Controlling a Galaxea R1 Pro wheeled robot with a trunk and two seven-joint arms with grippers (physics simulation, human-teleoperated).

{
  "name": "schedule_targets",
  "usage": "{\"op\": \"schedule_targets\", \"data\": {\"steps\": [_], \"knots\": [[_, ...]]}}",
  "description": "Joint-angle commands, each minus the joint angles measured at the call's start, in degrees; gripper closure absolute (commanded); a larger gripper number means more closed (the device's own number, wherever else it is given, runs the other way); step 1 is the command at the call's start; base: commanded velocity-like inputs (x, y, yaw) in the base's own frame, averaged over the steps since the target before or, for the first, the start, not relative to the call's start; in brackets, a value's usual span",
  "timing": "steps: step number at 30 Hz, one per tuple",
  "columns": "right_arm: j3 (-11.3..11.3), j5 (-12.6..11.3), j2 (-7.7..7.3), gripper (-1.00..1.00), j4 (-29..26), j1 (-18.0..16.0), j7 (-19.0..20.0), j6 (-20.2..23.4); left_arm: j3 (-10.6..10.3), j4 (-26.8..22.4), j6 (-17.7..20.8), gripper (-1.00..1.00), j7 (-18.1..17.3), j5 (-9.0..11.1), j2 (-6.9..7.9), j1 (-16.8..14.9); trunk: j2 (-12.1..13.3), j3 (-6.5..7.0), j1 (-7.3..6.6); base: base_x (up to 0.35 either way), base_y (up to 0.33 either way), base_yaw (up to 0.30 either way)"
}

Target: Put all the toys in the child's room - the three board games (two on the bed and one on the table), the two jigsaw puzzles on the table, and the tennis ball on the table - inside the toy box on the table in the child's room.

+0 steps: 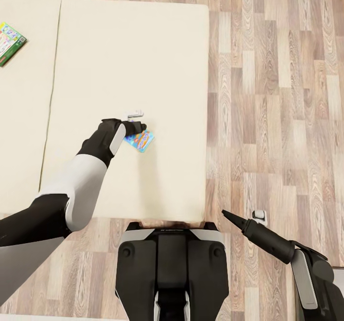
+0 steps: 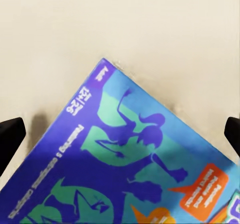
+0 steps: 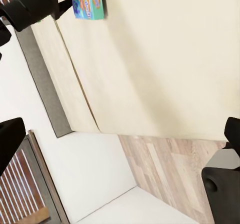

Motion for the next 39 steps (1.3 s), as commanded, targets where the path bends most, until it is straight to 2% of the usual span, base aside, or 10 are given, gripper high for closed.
{"op": "schedule_targets", "data": {"steps": [1,18,31,39], "knots": [[-0.04,-0.05,-0.01,-1.00,-0.01,-0.02,0.13,0.26,0.28,0.24,0.63,-1.00,0.56,0.10,-0.05,-0.01,-0.09,-0.06,0.03,0.000,0.000,0.000],[-0.04,-0.05,-0.09,-1.00,-0.01,-0.02,0.13,0.26,0.19,1.04,7.46,-1.00,2.79,-0.06,-0.10,-0.02,-0.09,-0.06,0.03,0.000,0.000,0.000],[-0.04,-0.05,-0.02,-1.00,-0.01,-0.02,0.13,0.26,0.17,0.80,12.35,-1.00,3.02,-0.08,-0.11,-0.06,-0.09,0.02,0.03,0.000,0.000,0.000],[-0.04,-0.06,-0.01,-1.00,-0.01,-0.02,0.13,0.26,0.16,0.80,13.11,-1.00,3.07,-0.11,-0.08,-0.06,-0.09,0.59,0.03,0.000,0.000,0.000]]}}
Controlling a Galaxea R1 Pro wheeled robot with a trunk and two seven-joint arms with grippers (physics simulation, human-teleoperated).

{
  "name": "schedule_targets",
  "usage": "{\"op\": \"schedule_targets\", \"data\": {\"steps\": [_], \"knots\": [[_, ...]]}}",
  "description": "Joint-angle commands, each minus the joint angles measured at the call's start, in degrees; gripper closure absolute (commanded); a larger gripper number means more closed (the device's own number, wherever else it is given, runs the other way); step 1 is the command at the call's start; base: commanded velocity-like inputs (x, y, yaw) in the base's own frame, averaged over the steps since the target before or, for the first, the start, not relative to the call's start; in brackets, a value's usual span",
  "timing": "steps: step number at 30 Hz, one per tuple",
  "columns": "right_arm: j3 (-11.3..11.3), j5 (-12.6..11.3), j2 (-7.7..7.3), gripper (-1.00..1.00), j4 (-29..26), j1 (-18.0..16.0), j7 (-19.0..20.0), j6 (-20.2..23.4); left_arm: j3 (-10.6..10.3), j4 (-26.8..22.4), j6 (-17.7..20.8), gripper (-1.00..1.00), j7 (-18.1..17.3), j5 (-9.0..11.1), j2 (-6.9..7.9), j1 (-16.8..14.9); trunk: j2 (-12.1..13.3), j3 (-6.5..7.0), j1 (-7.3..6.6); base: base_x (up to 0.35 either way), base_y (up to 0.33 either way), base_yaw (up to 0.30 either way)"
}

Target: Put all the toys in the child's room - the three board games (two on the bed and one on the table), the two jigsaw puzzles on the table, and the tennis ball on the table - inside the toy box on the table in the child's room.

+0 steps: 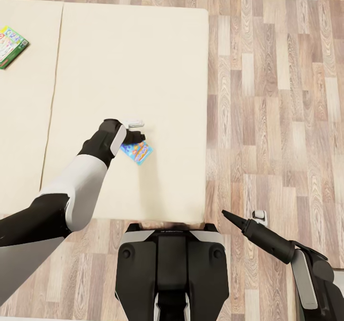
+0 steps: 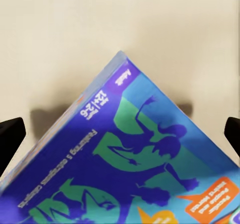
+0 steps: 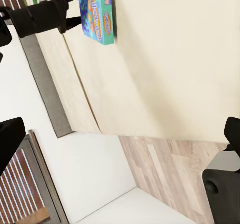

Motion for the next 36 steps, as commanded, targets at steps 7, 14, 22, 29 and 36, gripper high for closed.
{"op": "schedule_targets", "data": {"steps": [7,14,22,29,36], "knots": [[-0.04,-0.10,-0.01,-1.00,0.00,0.05,0.13,0.26,0.37,-0.07,0.30,-1.00,0.21,0.04,-0.10,-0.03,-0.08,0.17,0.04,0.000,0.000,0.000],[-0.04,-0.11,0.00,-1.00,0.00,0.07,0.13,0.22,0.34,-0.08,0.30,-1.00,0.20,0.01,-0.11,0.01,-0.08,0.69,0.04,0.000,0.000,0.000],[-0.04,-0.11,0.00,-1.00,0.00,0.07,0.13,0.23,0.29,0.00,0.30,-1.00,0.21,0.04,-0.10,0.02,-0.08,1.38,0.04,0.000,0.000,0.000],[-0.04,-0.11,0.00,-1.00,0.00,-0.01,0.10,0.23,0.25,0.06,0.32,-1.00,0.20,0.09,-0.11,-0.01,-0.08,1.58,0.04,0.000,0.000,0.000],[-0.04,-0.09,0.00,-1.00,0.00,-0.02,0.11,0.21,0.09,0.16,0.26,-1.00,0.27,0.12,-0.06,0.01,-0.08,1.61,0.04,0.000,0.000,0.000]]}}
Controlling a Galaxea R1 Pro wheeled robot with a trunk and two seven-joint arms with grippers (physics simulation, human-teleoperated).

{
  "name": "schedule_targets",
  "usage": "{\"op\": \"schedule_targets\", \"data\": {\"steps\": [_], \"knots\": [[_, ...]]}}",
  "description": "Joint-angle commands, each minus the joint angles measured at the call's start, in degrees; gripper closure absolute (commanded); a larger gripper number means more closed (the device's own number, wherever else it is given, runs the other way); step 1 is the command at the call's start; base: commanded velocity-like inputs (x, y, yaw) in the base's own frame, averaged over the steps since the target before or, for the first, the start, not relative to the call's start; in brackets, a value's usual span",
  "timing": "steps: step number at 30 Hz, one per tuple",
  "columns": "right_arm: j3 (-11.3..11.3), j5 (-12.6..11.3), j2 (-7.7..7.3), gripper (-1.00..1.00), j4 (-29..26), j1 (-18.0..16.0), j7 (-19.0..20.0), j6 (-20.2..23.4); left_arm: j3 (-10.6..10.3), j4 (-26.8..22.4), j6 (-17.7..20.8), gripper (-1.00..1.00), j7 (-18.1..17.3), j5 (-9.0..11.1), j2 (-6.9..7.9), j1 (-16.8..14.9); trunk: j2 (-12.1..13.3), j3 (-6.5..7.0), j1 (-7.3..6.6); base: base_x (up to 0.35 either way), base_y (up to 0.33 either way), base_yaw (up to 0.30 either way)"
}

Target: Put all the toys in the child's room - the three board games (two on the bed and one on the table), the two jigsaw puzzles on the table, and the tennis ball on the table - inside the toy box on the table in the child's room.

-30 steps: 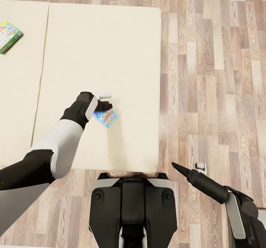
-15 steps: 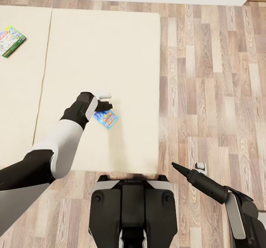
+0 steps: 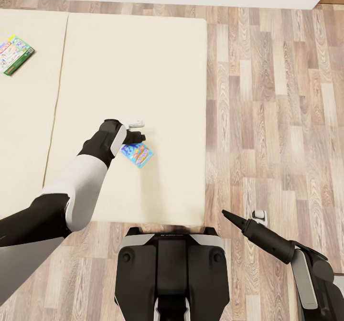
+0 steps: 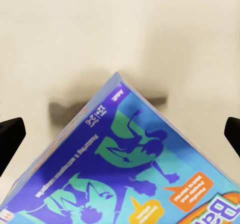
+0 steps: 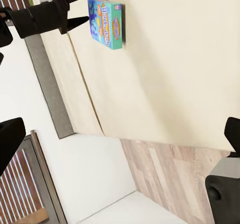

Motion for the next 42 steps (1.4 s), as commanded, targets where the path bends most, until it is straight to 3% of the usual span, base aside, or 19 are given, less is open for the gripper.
{"op": "schedule_targets", "data": {"steps": [1,13,18,34,42], "knots": [[-0.04,-0.05,-0.01,-1.00,-0.01,-0.02,0.14,0.26,0.34,-0.05,0.20,-1.00,0.24,0.10,-0.07,-0.03,-0.09,-0.05,0.04,0.000,0.000,0.000],[-0.04,-0.05,-0.01,-1.00,-0.01,0.05,0.15,0.24,0.18,0.32,-3.91,-1.00,0.17,0.05,-0.04,0.00,-0.09,-0.05,0.04,0.000,0.000,0.000],[-0.04,-0.02,-0.01,-1.00,-0.01,0.07,0.15,0.27,0.19,2.92,-5.55,-1.00,0.17,0.03,0.04,0.00,-0.09,-0.05,0.04,0.000,0.000,0.000],[-0.04,0.01,-0.01,-1.00,-0.01,0.07,0.15,0.26,0.20,5.01,-6.12,-1.00,0.33,0.07,0.04,0.00,-0.09,-0.05,0.04,0.000,0.000,0.000],[-0.04,0.01,-0.01,-1.00,-0.01,0.07,0.15,0.27,0.34,8.55,-5.91,-1.00,0.41,0.02,-0.04,0.00,-0.09,-0.05,0.04,0.000,0.000,0.000]]}}
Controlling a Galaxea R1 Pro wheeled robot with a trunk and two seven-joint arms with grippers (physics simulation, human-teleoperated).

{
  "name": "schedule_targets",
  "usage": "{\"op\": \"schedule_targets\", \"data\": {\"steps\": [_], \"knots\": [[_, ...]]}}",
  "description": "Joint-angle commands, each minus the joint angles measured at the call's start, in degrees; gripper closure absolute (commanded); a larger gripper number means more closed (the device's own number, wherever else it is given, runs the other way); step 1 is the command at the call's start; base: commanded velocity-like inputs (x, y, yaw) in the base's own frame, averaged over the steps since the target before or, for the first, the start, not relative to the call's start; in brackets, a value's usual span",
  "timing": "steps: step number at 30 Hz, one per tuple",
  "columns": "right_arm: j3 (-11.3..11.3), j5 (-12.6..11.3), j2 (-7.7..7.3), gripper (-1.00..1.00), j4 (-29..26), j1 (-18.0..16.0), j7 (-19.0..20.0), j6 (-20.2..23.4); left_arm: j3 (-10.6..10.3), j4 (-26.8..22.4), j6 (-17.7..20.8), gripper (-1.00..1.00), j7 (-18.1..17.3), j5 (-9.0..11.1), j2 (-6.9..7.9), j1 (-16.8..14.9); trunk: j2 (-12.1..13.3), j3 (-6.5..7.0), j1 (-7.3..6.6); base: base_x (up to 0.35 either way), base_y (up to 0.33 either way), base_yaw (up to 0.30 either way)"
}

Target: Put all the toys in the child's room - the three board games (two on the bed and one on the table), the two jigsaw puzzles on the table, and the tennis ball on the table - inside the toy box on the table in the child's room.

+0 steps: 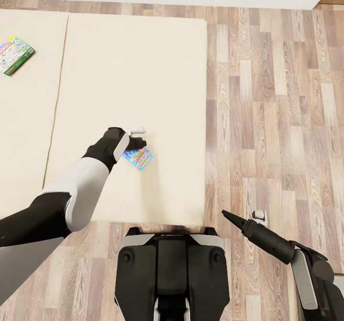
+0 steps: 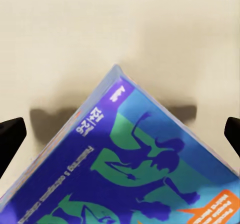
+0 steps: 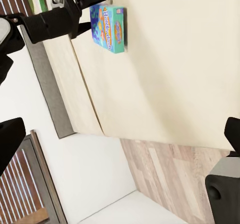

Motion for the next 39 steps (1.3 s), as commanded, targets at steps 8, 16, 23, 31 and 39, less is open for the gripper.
{"op": "schedule_targets", "data": {"steps": [8,16,23,31,39], "knots": [[-0.04,-0.04,-0.01,-1.00,0.00,-0.02,0.13,0.29,0.62,2.55,1.28,-1.00,0.39,0.75,-0.15,0.02,-0.06,-0.06,0.05,0.000,0.000,0.000],[-0.04,-0.04,-0.01,-1.00,0.00,-0.02,0.13,0.29,0.55,2.61,2.40,-1.00,0.36,0.77,-0.09,0.02,-0.06,-0.06,0.05,0.000,0.000,0.000],[-0.04,-0.04,-0.01,-1.00,0.00,-0.02,0.13,0.30,0.63,2.61,5.54,-1.00,0.33,0.83,-0.07,0.02,-0.06,0.24,0.05,0.000,0.000,0.000],[-0.04,-0.04,-0.01,-1.00,0.00,-0.02,0.13,0.29,0.57,2.61,6.14,-1.00,0.32,0.84,-0.07,0.02,-0.06,0.83,0.05,0.000,0.000,0.000],[-0.04,-0.04,-0.01,-1.00,0.00,-0.02,0.13,0.27,0.71,2.61,6.29,-1.00,0.32,0.85,-0.07,0.02,-0.06,0.91,0.05,0.000,0.000,0.000]]}}
